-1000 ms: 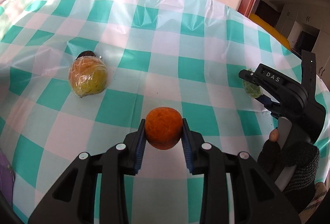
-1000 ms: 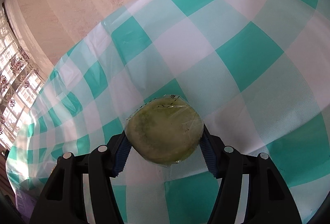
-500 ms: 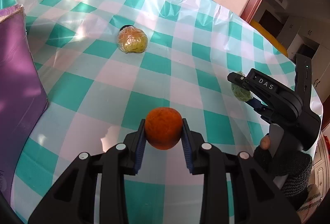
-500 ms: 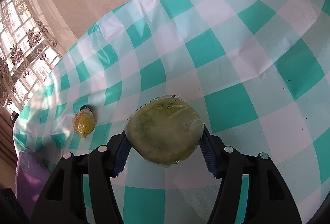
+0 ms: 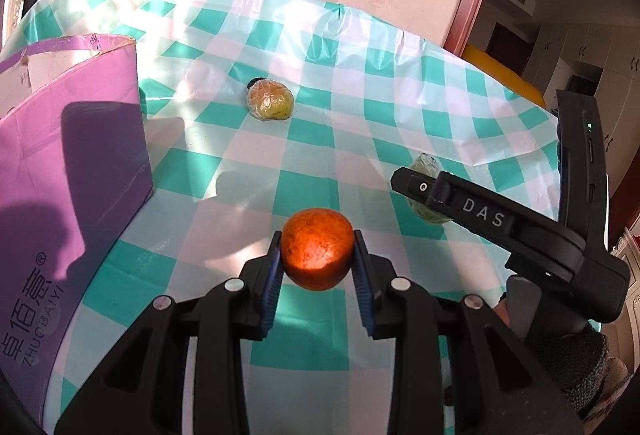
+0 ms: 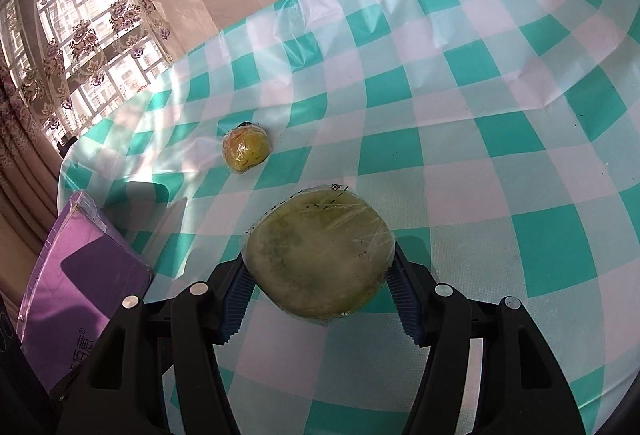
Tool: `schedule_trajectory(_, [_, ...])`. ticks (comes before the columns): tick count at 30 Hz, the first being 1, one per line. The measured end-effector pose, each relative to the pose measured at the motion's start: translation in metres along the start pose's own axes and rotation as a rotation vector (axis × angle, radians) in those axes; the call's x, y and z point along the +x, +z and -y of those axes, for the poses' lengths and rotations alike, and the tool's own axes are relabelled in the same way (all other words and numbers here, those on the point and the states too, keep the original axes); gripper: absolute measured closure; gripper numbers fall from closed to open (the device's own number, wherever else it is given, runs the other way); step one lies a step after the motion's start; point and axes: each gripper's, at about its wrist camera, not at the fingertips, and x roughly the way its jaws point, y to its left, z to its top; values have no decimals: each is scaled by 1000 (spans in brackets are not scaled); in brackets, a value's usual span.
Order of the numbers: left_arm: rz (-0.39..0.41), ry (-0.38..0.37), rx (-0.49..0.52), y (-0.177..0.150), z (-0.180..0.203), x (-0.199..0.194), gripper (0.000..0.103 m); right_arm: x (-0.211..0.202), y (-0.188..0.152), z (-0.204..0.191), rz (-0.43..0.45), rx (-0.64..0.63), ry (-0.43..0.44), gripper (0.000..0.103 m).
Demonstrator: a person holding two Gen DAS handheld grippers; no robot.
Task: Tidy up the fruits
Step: 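Carry the cabbage and small orange over the box with both grippers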
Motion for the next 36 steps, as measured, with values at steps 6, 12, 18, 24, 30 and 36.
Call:
schedule_trajectory(6, [63, 25, 21, -9, -6, -31, 71, -7, -13, -15, -10, -12, 34, 43])
schedule_trajectory(12, [196, 104, 83, -3, -5, -90, 71, -23, -20, -53, 16, -57, 113, 43])
schedule_trajectory(18, [329, 257, 66, 19, -22, -148, 70, -52, -12, -118, 106, -201, 188, 43])
schedule_trajectory(24, [329, 427, 59, 38, -57, -181, 70, -64, -9, -165, 139, -278, 250, 43])
schedule_trajectory(30, [250, 556, 32, 48, -106, -194, 70, -65, -15, -213, 130, -387, 293, 42])
schedule_trajectory(36, [91, 603, 25, 50, -150, -189, 70, -57, -25, -262, 93, -531, 269, 42])
